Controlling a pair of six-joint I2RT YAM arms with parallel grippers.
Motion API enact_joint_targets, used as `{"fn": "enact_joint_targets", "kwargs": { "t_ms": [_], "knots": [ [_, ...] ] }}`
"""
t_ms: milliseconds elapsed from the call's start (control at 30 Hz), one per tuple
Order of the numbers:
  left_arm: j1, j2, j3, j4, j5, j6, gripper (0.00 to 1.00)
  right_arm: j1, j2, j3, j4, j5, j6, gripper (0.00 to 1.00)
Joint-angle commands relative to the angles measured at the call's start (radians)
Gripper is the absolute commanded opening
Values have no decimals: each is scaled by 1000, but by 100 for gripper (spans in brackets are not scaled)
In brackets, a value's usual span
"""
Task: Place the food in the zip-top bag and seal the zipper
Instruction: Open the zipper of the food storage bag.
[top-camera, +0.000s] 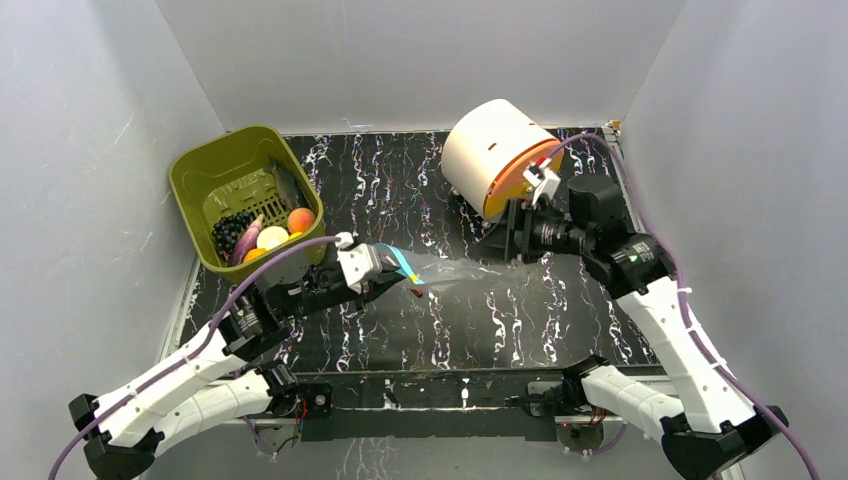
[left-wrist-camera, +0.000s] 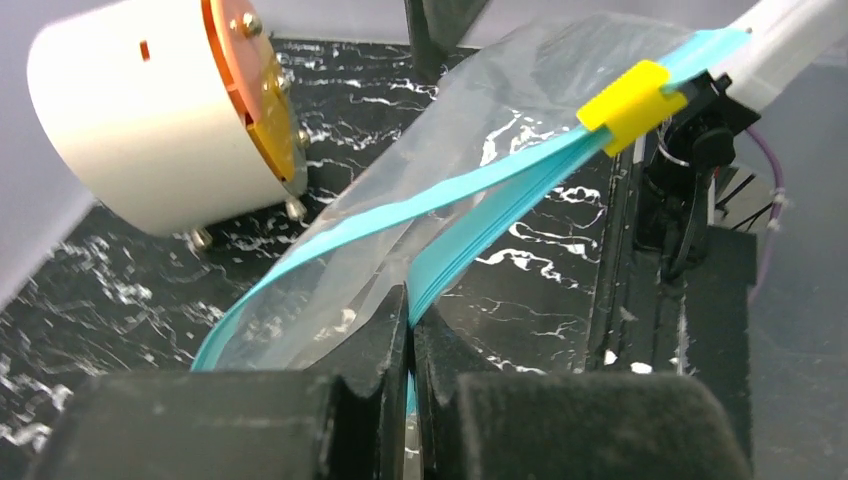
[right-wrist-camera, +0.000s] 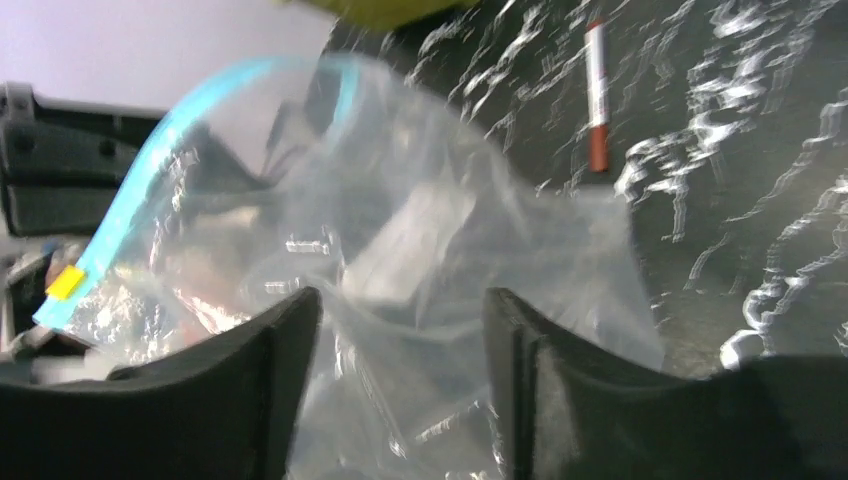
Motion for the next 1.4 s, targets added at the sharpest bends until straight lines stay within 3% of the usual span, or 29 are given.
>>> {"fn": "enact_joint_targets", "kwargs": {
  "t_ms": [0,133,300,600,900,1100,1367],
  "knots": [
    [-6,28,15,3,-107,-180,0,2,-4,210,-28,417,4,74],
    [-5,54,26,6,-232,-315,0,3,3,311,-71,625,24,84],
    [-5,92,88,-6,-423,-526,0,3,-38,312,-24,678,50,87],
    [-5,139,175,-29,-525,-733,0,2,-19,269,7,534,111,79],
    [-5,288,363,-314,-666,-875,0,2,-8,220,61,382,146,70],
    [-1,392,473,-465,-731,-1035,0,3,-9,235,37,425,130,68],
    [14,464,519,-464,-711,-1232,0,3,-39,193,47,426,154,64]
  ]
}}
